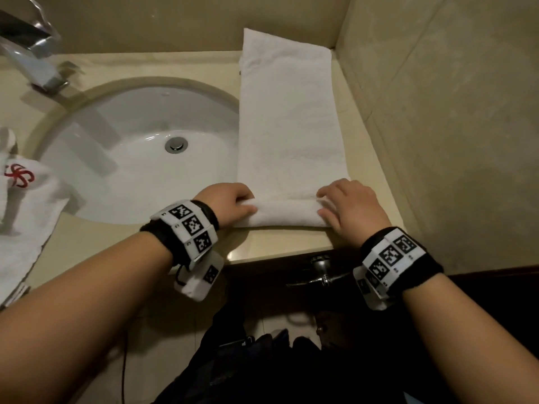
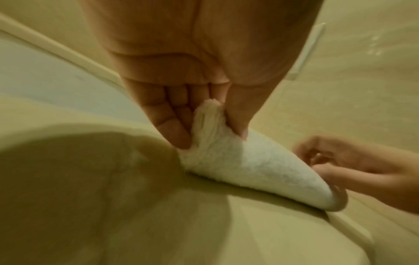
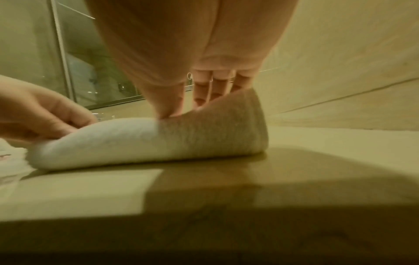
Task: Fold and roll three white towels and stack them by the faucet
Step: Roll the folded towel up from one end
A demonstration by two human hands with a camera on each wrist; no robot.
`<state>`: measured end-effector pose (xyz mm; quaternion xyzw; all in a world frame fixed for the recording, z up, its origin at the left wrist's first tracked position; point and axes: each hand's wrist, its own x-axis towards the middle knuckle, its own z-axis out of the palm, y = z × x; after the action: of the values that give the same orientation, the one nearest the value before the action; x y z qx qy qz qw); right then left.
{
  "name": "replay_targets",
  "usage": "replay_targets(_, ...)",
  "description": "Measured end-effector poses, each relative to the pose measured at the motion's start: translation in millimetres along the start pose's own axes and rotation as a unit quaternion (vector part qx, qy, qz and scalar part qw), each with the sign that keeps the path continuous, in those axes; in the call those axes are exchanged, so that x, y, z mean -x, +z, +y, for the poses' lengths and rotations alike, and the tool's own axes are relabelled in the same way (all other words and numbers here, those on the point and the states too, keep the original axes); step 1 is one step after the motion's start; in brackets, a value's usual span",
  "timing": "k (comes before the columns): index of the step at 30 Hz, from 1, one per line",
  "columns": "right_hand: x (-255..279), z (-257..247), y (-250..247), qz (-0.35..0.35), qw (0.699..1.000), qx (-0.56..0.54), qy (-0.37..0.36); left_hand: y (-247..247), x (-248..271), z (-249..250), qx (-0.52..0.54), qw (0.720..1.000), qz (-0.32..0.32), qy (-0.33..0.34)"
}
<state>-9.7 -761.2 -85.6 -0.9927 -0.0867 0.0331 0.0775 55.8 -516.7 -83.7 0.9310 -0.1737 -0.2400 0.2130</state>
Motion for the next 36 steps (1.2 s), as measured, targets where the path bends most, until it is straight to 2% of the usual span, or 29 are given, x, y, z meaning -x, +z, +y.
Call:
replay_targets(2, 3.0, -6.2, 2.6, -0.026, 0.998, 0.006, -0.056, -0.8, -6.9, -0.4, 0.021, 0.999, 0.006, -0.027)
replay_targets(4, 1.1, -9.0, 5.4, -0.036, 0.997, 0.003, -0.065, -0.7, -11.5, 0.8, -0.001, 0.999, 0.012, -0.032)
replay_targets(6, -6.2, -9.8, 3.5, -0.027, 0.999, -0.028, -0.032, -0.1, -11.2, 3.4, -0.061, 0.997, 0.054, 0.008)
replay_targets(8, -18.3, -6.7, -2.6, -0.053, 0.997, -0.057, 0.010, 1.2, -6.9, 7.8, -0.132, 0.983, 0.094, 0.081)
replay_targets(10, -32.9, -0.9, -11.0, -0.125, 0.989, -0.065, 0.041, 3.8, -2.6, 12.6, -0.214, 0.964, 0.079, 0.139)
replay_targets(12, -46.0, 2.7, -19.1, -0.172, 0.979, -0.084, 0.063, 3.3, -4.7, 14.1, -0.243, 0.956, 0.061, 0.151)
replay_targets(14, -51.1, 2.3, -22.6, -0.146, 0.982, -0.092, 0.075, -3.6, -13.4, 14.1, -0.187, 0.974, 0.043, 0.121)
replay_targets(15, -50.2, 0.0, -22.3, -0.093, 0.991, -0.068, 0.067, -7.3, -19.5, 14.0, -0.154, 0.983, 0.026, 0.099)
replay_targets(17, -45.1, -7.4, -19.9, 0.003, 1.000, 0.005, 0.016, -13.4, -32.4, 13.0, -0.113, 0.991, -0.011, 0.067)
replay_targets(18, -42.7, -10.4, -18.2, 0.010, 0.999, 0.032, -0.010, -15.9, -39.0, 12.5, -0.102, 0.993, -0.026, 0.055)
replay_targets(20, -37.6, -13.8, -12.1, -0.040, 0.996, 0.067, -0.031, -17.7, -48.3, 11.2, -0.090, 0.994, -0.046, 0.039)
replay_targets(22, -41.5, -13.3, -6.9, -0.073, 0.995, 0.065, -0.015, -19.1, -57.2, 9.7, -0.097, 0.993, -0.043, 0.045)
replay_targets(24, -53.3, -12.2, -7.8, -0.073, 0.997, 0.020, 0.018, -21.0, -61.7, 8.6, -0.132, 0.988, 0.003, 0.085)
replay_targets(26, -71.5, -7.6, -13.6, -0.107, 0.993, -0.015, 0.051, -21.2, -63.3, 7.6, -0.192, 0.968, 0.063, 0.151)
replay_targets(28, -90.8, -0.2, -19.9, -0.169, 0.983, -0.027, 0.070, -19.5, -64.7, 6.4, -0.253, 0.943, 0.066, 0.205)
replay_targets(30, -104.9, 5.5, -22.6, -0.206, 0.974, -0.046, 0.079, -19.0, -69.8, 4.8, -0.271, 0.935, 0.049, 0.222)
replay_targets(31, -109.6, 7.6, -22.5, -0.203, 0.975, -0.053, 0.080, -21.3, -75.4, 3.6, -0.253, 0.942, 0.038, 0.216)
replay_targets(33, -108.9, 8.1, -21.0, -0.137, 0.987, -0.049, 0.068, -31.0, -86.9, 3.2, -0.184, 0.965, 0.002, 0.185)
replay_targets(35, -99.4, 7.8, -16.6, -0.073, 0.997, -0.025, 0.031, -40.8, -96.9, 4.8, -0.142, 0.974, -0.047, 0.170)
replay_targets(36, -95.9, 7.8, -13.8, -0.065, 0.998, -0.010, 0.010, -45.1, -102.2, 5.3, -0.133, 0.974, -0.066, 0.171)
